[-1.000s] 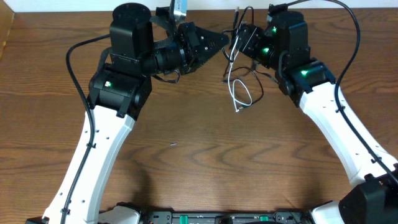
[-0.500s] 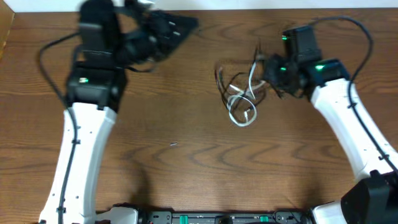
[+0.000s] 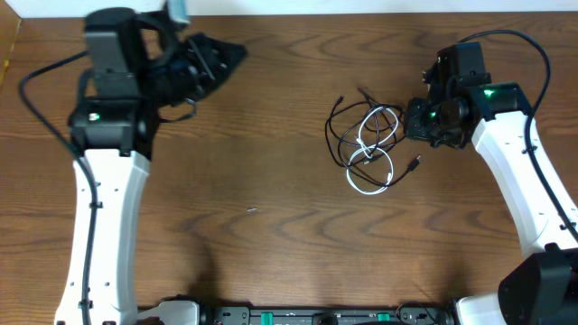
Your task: Untangle cables
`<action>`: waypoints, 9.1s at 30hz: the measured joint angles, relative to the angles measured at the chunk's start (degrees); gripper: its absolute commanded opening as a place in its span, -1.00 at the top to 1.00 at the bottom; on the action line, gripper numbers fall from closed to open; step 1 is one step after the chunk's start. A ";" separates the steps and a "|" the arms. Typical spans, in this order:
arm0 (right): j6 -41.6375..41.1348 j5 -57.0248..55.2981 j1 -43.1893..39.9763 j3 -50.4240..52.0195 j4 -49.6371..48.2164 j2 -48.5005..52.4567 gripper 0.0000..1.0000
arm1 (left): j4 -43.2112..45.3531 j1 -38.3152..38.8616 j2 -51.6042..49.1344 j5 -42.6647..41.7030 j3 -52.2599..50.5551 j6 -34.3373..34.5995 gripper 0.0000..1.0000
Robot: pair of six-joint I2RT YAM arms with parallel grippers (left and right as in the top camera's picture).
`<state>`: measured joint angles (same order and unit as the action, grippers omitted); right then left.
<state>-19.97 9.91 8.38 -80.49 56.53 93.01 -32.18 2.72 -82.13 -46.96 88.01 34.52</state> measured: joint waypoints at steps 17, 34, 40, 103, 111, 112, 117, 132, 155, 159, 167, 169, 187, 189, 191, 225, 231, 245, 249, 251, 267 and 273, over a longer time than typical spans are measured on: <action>5.22 9.55 -12.17 0.00 0.02 -0.11 0.13 | 13.20 21.53 -23.10 5.38 -0.02 -18.10 -0.12; 8.44 10.71 -12.17 0.00 1.20 -0.13 0.07 | 25.88 28.87 -38.27 8.52 -0.02 -24.46 0.37; 8.74 10.78 -12.17 0.00 1.29 -0.13 0.07 | 27.28 30.08 -40.24 10.10 -0.02 -25.07 0.85; 5.14 16.11 1.20 0.00 -30.56 4.98 0.32 | 12.04 20.41 -13.88 -29.68 -0.13 -0.81 0.85; -5.22 4.94 1.16 0.00 -21.79 5.01 0.98 | 12.20 15.08 -8.83 -29.94 -0.13 1.20 0.85; -5.99 3.45 1.05 0.00 -20.02 5.01 0.98 | 12.20 14.43 -8.83 -29.99 -0.11 1.49 0.85; -6.78 0.42 -1.05 0.00 -12.96 5.01 0.95 | 12.09 11.72 -8.83 -30.10 -0.13 1.73 0.85; 15.23 40.35 0.87 0.00 -27.74 5.03 -0.08 | 12.07 10.23 -8.83 -30.10 -0.11 4.46 0.85; 5.75 35.60 4.26 -0.04 -27.12 4.74 0.98 | 15.28 10.23 -8.83 -28.09 -0.13 13.31 0.85; 5.88 25.05 0.07 0.28 -13.18 1.03 0.98 | 8.81 10.23 -8.83 -22.47 -0.04 3.85 0.74; 8.00 18.82 -1.79 0.31 -3.96 -13.68 0.98 | -11.74 10.23 -8.83 -2.80 -0.22 -14.71 0.15; 8.26 18.53 -2.14 0.31 -2.82 -15.87 0.98 | -13.51 10.23 -8.83 -0.31 -0.22 -17.05 0.15; 9.94 10.62 -4.02 0.31 2.14 -16.02 0.98 | -18.27 23.76 -15.17 19.39 -3.28 -29.27 0.50; 9.97 9.97 -5.01 0.31 2.34 -15.50 0.98 | -18.14 25.68 -18.40 20.35 -3.45 -30.36 0.60; 9.97 9.55 -5.97 0.31 2.51 -14.91 0.98 | -18.16 27.17 -21.00 20.85 -3.98 -30.84 0.82; 28.68 31.50 4.00 0.31 0.44 -7.30 0.35 | -0.74 20.68 -1.97 11.87 2.78 -4.00 0.85; 29.81 31.01 6.54 0.31 -0.26 -1.36 0.39 | -0.55 19.54 -1.97 11.04 2.78 -2.78 0.85; 29.88 33.22 13.03 0.33 -7.17 14.36 0.25 | -0.11 17.99 -1.97 11.02 2.78 -1.22 0.85; 29.88 33.86 15.15 0.33 -9.53 17.33 0.31 | -0.11 18.01 -1.97 10.99 2.78 -1.22 0.85; 29.70 34.07 16.00 0.33 -10.71 18.75 0.50 | -0.11 17.99 -1.97 11.02 2.78 -1.22 0.85; 24.22 34.38 17.64 0.35 -13.79 24.98 0.98 | -3.56 16.48 -1.97 11.04 2.78 -1.55 0.85; 22.34 34.01 17.62 0.35 -13.79 24.98 0.97 | -12.70 13.81 -1.99 11.19 2.56 -5.90 0.56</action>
<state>2.37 43.92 26.00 -80.14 42.74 117.99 -44.88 16.53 -84.12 -35.77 90.56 28.62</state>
